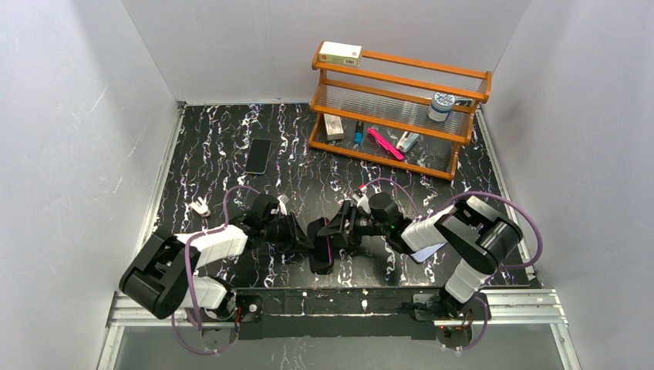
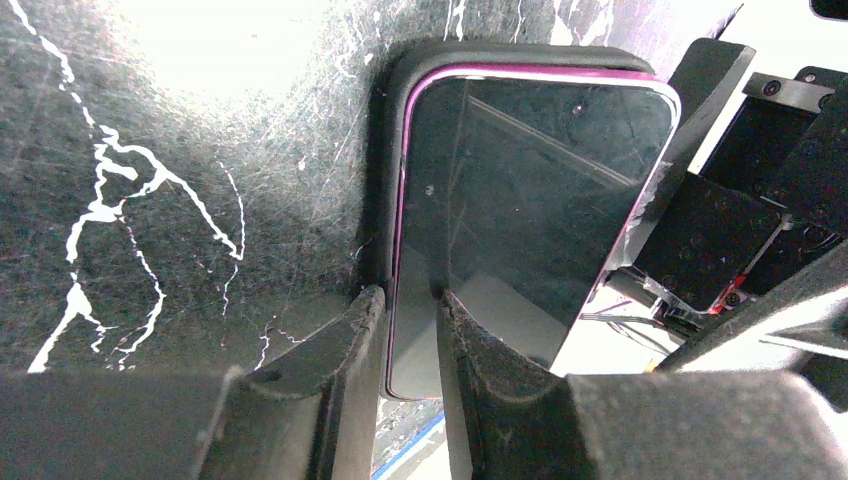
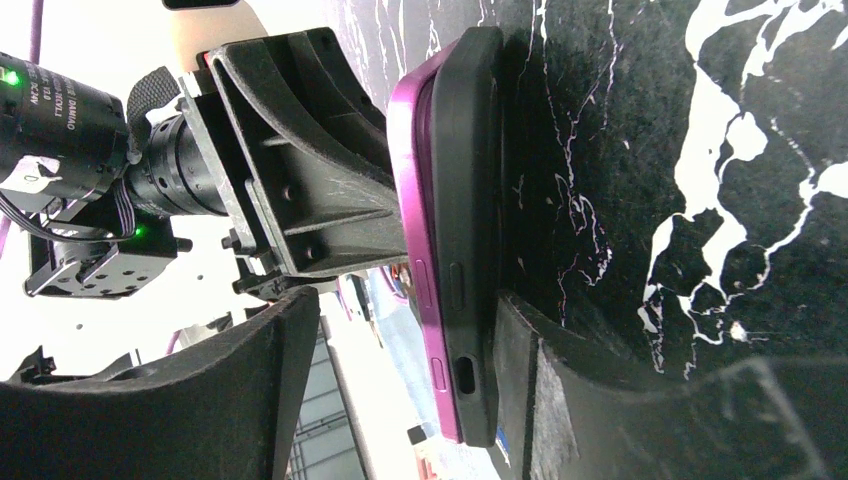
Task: Put the phone into the phone case
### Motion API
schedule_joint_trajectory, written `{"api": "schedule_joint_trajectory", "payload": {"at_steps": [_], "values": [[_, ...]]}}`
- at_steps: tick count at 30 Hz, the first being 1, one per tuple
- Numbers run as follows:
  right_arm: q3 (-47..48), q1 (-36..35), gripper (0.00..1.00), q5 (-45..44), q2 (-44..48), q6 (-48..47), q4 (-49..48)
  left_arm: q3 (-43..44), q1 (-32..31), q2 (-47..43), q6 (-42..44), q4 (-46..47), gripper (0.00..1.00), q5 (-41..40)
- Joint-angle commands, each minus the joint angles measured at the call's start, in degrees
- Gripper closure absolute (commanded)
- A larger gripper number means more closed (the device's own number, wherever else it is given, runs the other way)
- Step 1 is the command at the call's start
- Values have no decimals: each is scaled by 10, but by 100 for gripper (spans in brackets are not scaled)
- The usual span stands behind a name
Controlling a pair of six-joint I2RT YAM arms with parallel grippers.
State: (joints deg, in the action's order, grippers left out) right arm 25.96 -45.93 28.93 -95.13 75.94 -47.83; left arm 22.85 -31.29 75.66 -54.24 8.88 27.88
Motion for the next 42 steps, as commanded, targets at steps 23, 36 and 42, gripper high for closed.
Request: {"api": "schedule_joint_trajectory", "payload": {"at_steps": [23, 36, 42], "values": [[59, -17, 61, -13, 42, -47, 133, 1, -10, 6, 9, 2, 73, -4], [107, -16, 99, -77, 118, -117, 273, 102, -5, -64, 69, -159, 46, -38], [82, -12, 99, -127, 248, -123, 267, 173, 12, -122, 67, -208, 29, -12]]}}
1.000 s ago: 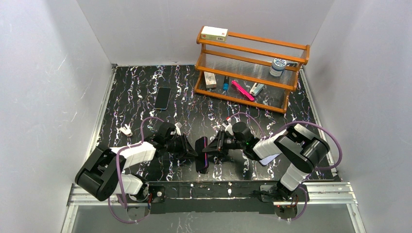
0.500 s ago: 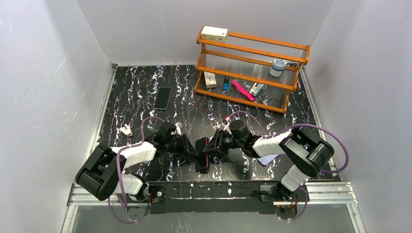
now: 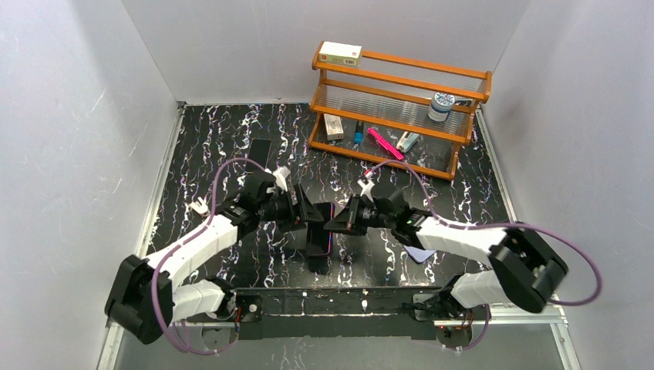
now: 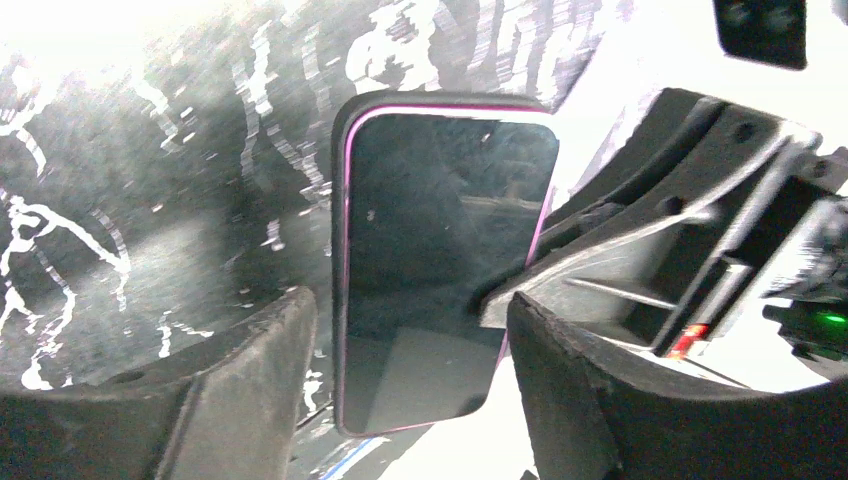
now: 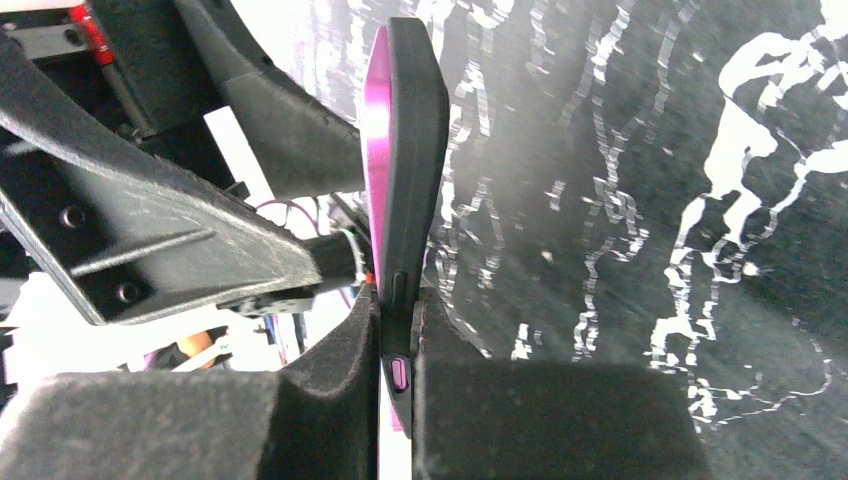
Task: Put the phone into the phone case
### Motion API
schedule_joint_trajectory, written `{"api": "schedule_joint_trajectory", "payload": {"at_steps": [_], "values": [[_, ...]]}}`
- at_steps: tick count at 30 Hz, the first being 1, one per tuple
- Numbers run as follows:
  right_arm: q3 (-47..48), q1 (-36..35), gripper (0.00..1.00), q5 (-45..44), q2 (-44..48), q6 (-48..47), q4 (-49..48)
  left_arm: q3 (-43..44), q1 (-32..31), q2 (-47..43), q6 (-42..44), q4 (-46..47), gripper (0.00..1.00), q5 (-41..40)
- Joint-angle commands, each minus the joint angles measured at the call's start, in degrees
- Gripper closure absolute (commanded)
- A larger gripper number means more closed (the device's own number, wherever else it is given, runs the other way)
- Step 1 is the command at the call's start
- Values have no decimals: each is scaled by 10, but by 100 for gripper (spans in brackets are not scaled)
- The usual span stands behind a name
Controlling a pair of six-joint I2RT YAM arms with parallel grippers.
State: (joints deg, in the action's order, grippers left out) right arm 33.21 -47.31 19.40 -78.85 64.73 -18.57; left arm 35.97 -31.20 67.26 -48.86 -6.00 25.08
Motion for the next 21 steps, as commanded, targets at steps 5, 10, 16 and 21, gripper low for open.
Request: {"api": "schedule_joint_trajectory", "payload": {"at_steps": [5, 10, 16, 21], "values": [[-12, 1, 99, -94, 205, -9, -16, 51, 33, -49, -36, 30, 25, 130], [-52, 1, 99, -138, 316, 5, -55, 47, 40, -57, -94, 142, 27, 221], [-53, 1, 99, -137, 336, 20, -57, -7, 40, -73, -234, 350, 34, 255], [-77, 1, 99, -113, 325, 52, -139, -11, 40, -69, -229, 361, 39, 280]]}}
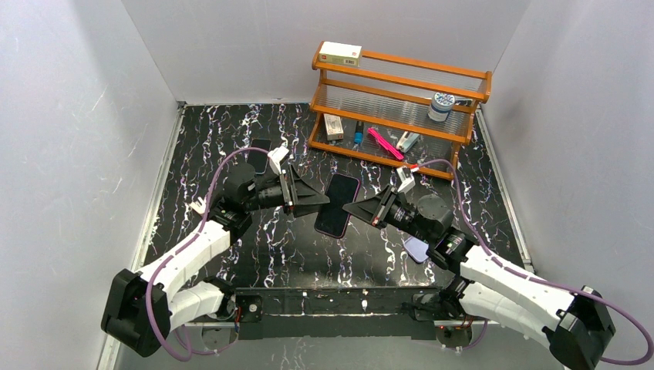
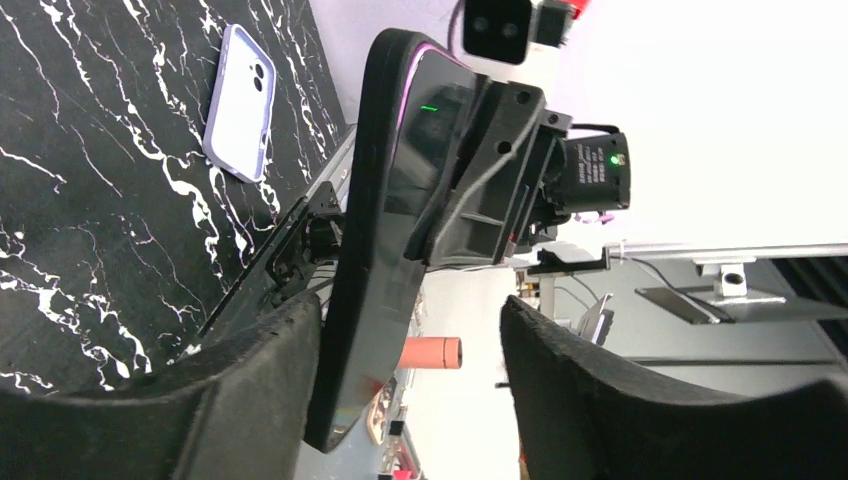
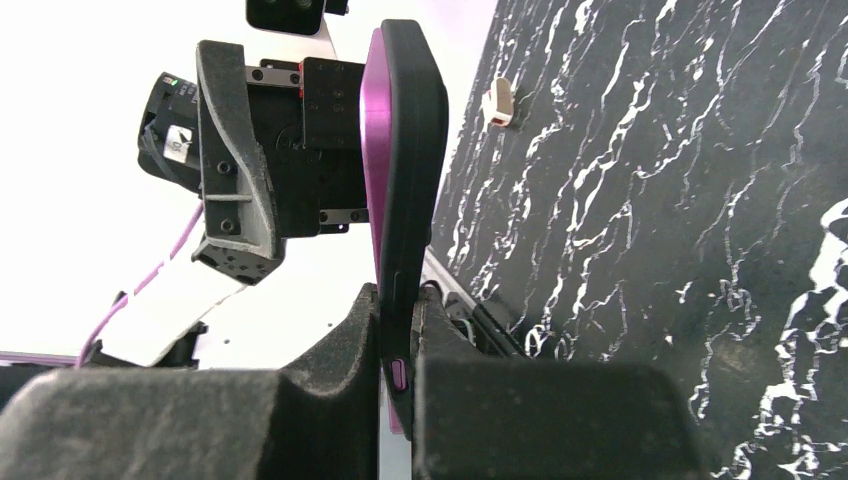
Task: Put the phone into the phone case
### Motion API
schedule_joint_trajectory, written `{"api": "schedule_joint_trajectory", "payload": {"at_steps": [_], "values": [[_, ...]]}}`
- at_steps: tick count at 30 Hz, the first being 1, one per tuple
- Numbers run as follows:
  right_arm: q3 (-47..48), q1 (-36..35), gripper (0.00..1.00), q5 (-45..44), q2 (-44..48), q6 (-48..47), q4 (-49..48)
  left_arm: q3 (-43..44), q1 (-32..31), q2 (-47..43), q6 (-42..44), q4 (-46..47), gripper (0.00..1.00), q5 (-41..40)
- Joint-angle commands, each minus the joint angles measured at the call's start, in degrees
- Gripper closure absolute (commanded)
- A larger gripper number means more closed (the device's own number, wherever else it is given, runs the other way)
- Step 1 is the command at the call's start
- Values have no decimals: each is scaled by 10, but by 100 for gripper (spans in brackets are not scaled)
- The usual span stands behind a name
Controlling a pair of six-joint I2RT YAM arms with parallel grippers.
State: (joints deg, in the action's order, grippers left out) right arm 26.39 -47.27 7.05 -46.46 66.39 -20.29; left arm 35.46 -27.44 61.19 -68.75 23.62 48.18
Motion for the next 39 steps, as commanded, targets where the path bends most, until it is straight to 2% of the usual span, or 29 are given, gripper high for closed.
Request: {"api": "schedule_joint_trajectory", "payload": {"at_steps": [1, 3, 5, 10, 13, 19, 25, 28, 30, 32, 35, 37, 39], "values": [[-9, 1, 99, 11, 0, 37, -125, -7, 3, -8, -32, 64, 43, 50], [-9, 1, 99, 14, -1, 34, -132, -13, 3, -7, -34, 65, 49, 49], [-6, 1, 99, 19, -6, 31, -134, -20, 3, -1, -30, 64, 50, 53], [-5, 1, 99, 37, -21, 36, -157, -31, 2, 5, -23, 64, 41, 41], [-4, 1, 99, 42, -29, 36, -167, -29, 2, 9, -24, 64, 41, 42], [4, 1, 99, 65, -55, 39, -180, -32, 2, 15, -28, 65, 65, 40], [2, 1, 99, 73, -62, 39, -181, -45, -1, 18, -49, 91, 75, 30], [3, 3, 98, 78, -70, 40, -184, -49, -1, 16, -74, 122, 87, 27], [8, 3, 89, 89, -76, 37, -185, -49, -2, 12, -80, 132, 94, 23], [13, 3, 72, 98, -79, 33, -174, -48, -2, 6, -81, 137, 100, 14], [12, 3, 47, 103, -69, 31, -146, -48, -2, -4, -88, 150, 100, -11], [8, 3, 36, 112, -62, 31, -130, -47, -2, -8, -90, 163, 100, -23], [7, 3, 31, 127, -67, 31, -111, -47, -2, -6, -85, 165, 100, -33]]}}
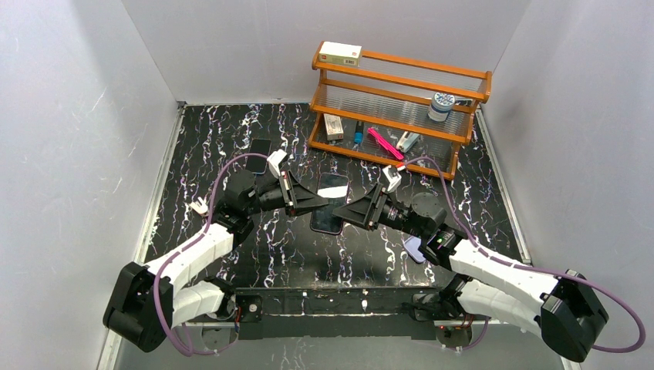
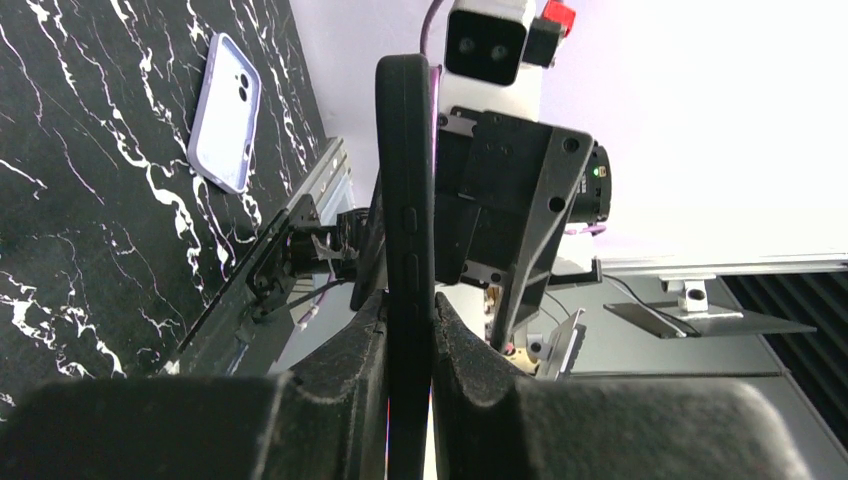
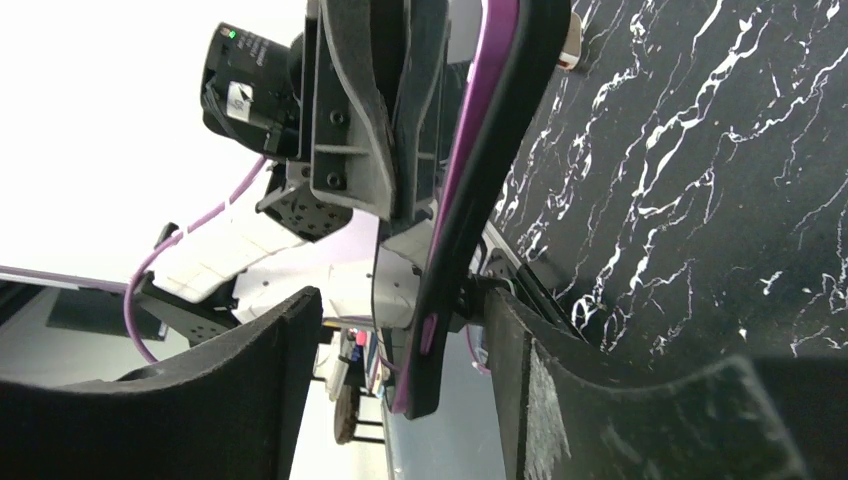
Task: Put the phone into the phone case
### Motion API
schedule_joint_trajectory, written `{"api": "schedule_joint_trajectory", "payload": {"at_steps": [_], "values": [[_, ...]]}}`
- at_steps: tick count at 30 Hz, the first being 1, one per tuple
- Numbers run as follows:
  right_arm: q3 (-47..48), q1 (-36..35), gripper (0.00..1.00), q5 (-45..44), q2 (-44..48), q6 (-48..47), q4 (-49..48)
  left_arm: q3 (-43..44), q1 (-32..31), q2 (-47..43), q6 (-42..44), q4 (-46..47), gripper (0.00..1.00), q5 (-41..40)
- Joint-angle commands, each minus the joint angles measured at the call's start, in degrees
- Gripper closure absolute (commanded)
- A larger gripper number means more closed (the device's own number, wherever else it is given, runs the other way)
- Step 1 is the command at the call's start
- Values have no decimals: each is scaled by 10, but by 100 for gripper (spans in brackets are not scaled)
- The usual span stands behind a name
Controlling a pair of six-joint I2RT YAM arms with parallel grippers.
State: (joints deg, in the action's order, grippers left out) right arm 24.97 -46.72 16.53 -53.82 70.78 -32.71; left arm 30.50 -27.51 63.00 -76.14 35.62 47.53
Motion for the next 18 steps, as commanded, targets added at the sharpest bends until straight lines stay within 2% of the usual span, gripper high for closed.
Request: {"api": "schedule_joint_trajectory", "payload": {"at_steps": [1, 3, 7, 11, 13, 18], "values": [[20, -2, 30, 42, 2, -11, 17, 2, -1, -20, -9, 46, 100, -29], [16, -3, 29, 60, -10, -4, 14, -4, -1, -9, -8, 47, 100, -34], [17, -3, 38, 86, -26, 11, -6, -9, -1, 1, 2, 53, 100, -44], [23, -3, 57, 75, -27, 26, 17, -1, -1, 3, 32, 24, 100, -54], [22, -2, 68, 68, -24, 42, 20, 14, -1, 4, 82, -41, 100, -60], [29, -1, 93, 61, -33, 112, 60, 65, -1, -4, 269, -259, 100, -119]]}}
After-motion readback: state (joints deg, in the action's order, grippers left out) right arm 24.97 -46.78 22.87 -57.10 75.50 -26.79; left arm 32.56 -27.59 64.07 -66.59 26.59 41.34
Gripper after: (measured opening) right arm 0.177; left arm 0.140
